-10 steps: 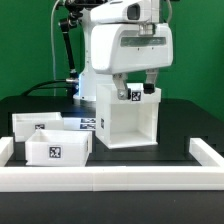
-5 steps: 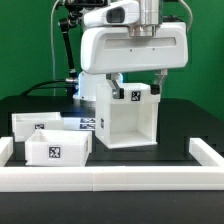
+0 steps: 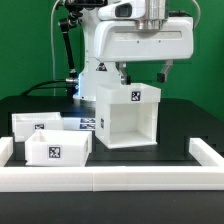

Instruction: Assemble drawer

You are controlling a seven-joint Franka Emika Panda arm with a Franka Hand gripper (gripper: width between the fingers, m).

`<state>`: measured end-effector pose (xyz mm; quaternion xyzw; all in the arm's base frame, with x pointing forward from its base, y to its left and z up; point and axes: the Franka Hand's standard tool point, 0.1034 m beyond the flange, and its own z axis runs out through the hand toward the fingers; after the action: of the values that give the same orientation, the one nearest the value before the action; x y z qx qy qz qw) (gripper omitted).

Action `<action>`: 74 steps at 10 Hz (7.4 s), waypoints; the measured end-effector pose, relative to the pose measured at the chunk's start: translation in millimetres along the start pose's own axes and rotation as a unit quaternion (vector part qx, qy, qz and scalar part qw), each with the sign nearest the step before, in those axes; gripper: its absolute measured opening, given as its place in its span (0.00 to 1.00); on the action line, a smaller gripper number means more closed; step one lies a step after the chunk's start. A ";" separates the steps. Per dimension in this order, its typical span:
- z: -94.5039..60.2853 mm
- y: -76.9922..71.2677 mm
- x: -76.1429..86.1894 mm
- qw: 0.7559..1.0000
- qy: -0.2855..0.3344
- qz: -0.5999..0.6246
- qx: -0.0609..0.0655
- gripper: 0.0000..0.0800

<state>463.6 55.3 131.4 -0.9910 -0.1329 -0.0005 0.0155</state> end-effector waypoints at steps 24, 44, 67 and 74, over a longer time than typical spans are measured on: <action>35.5 -38.7 -52.0 1.000 -0.005 0.023 0.005 0.05; 33.5 -9.2 111.1 0.991 0.080 0.101 0.024 0.05; 22.9 -6.9 133.9 0.730 0.076 0.668 0.123 0.06; 20.0 -6.6 139.0 0.629 0.061 0.760 0.152 0.06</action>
Offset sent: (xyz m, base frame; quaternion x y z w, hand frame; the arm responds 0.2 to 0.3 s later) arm 0.0000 0.0000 0.0000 0.0000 0.0000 0.0000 1.0000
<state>595.9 98.9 112.4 -0.7219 0.6704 -0.0289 0.1693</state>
